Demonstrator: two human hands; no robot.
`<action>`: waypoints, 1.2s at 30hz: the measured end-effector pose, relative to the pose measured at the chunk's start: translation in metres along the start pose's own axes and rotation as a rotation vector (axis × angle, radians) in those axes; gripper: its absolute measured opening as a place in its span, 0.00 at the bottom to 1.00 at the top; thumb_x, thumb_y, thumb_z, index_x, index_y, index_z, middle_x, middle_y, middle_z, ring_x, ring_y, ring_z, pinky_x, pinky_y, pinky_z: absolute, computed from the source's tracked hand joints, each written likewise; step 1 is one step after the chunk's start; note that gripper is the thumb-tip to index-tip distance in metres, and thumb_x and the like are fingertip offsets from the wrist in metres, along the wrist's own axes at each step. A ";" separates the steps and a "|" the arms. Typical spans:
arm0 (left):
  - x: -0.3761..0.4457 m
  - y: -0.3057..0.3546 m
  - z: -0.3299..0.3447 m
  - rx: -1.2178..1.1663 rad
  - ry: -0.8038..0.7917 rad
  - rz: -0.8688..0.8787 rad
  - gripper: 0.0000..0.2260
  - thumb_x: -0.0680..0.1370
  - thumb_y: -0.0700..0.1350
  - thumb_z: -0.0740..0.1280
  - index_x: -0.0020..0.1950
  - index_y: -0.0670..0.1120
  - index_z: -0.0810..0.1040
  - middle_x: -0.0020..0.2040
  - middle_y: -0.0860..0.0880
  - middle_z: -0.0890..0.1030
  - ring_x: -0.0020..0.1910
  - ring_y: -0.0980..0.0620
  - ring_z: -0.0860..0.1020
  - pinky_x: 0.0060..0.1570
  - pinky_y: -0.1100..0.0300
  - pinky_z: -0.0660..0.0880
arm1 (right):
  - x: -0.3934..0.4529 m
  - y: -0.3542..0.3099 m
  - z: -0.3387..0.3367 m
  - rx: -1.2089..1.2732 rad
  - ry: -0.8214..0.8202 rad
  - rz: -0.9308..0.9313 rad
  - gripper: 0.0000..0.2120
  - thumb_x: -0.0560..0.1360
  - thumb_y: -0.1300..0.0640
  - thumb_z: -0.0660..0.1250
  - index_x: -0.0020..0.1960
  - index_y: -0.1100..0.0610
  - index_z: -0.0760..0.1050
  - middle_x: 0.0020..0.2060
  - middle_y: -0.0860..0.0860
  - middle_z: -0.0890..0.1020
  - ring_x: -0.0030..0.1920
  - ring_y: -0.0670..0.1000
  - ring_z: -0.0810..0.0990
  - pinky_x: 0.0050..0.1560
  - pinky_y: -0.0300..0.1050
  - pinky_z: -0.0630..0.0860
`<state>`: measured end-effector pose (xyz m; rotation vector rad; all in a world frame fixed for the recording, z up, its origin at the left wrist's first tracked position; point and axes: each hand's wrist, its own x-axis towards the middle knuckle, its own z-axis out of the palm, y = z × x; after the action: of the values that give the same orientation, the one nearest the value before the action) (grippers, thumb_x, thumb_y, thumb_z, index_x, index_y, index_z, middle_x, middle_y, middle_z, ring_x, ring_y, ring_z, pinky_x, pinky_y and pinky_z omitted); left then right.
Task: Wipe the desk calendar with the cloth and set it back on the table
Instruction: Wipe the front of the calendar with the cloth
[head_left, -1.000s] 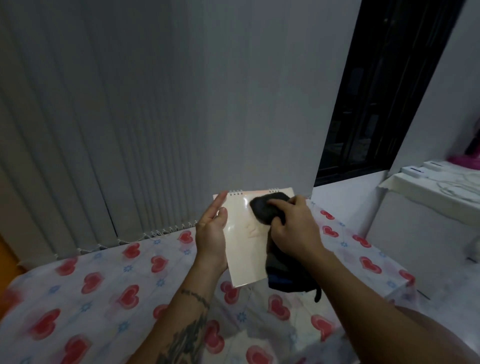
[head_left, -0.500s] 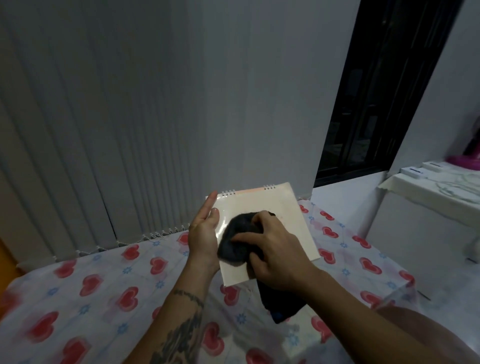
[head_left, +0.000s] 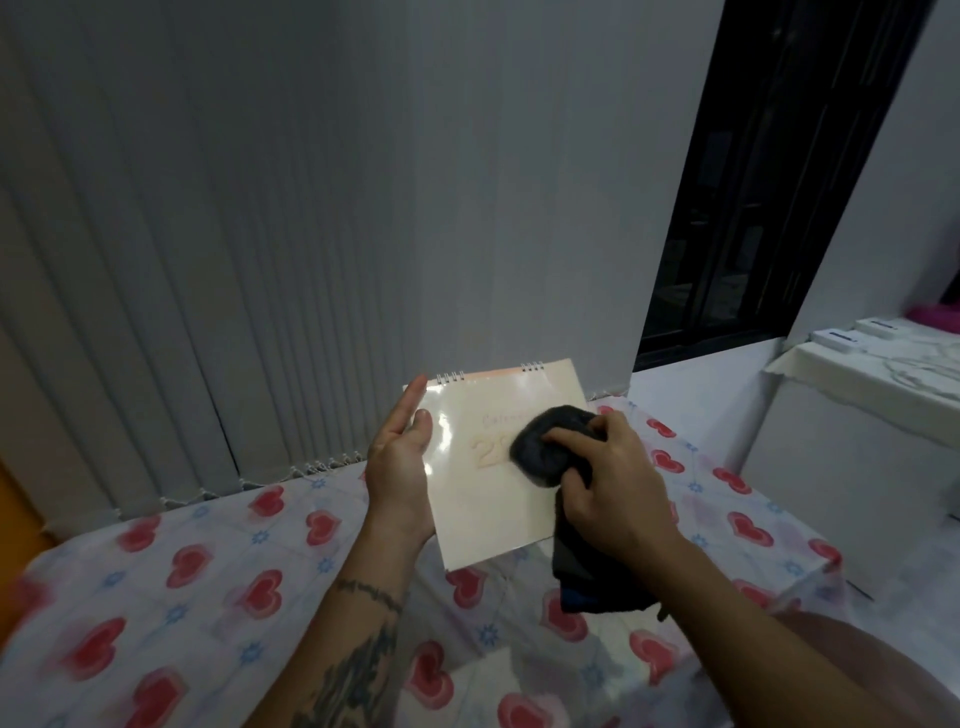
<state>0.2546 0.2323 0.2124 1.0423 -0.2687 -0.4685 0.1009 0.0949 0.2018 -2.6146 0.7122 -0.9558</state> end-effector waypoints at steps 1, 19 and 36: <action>0.001 0.000 -0.002 0.015 0.010 -0.001 0.16 0.83 0.44 0.62 0.58 0.63 0.83 0.48 0.58 0.87 0.42 0.49 0.86 0.38 0.52 0.83 | 0.000 0.002 -0.001 -0.006 0.010 0.040 0.18 0.73 0.55 0.64 0.64 0.48 0.75 0.57 0.51 0.70 0.54 0.50 0.71 0.49 0.42 0.74; -0.004 -0.004 0.011 -0.033 -0.030 -0.012 0.16 0.83 0.42 0.61 0.57 0.60 0.85 0.64 0.51 0.81 0.57 0.43 0.82 0.55 0.42 0.80 | 0.039 -0.020 0.003 0.019 0.056 0.001 0.19 0.73 0.55 0.63 0.63 0.47 0.74 0.57 0.52 0.70 0.55 0.53 0.71 0.51 0.48 0.75; -0.008 -0.016 0.018 -0.001 0.009 -0.018 0.17 0.82 0.43 0.62 0.52 0.64 0.85 0.70 0.49 0.76 0.66 0.41 0.76 0.65 0.40 0.74 | -0.005 -0.028 0.020 0.084 -0.061 -0.044 0.19 0.73 0.50 0.61 0.64 0.43 0.71 0.58 0.48 0.67 0.56 0.48 0.68 0.52 0.44 0.75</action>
<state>0.2359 0.2161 0.2073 1.0459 -0.2511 -0.4805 0.1205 0.1228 0.1955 -2.5842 0.5891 -0.8943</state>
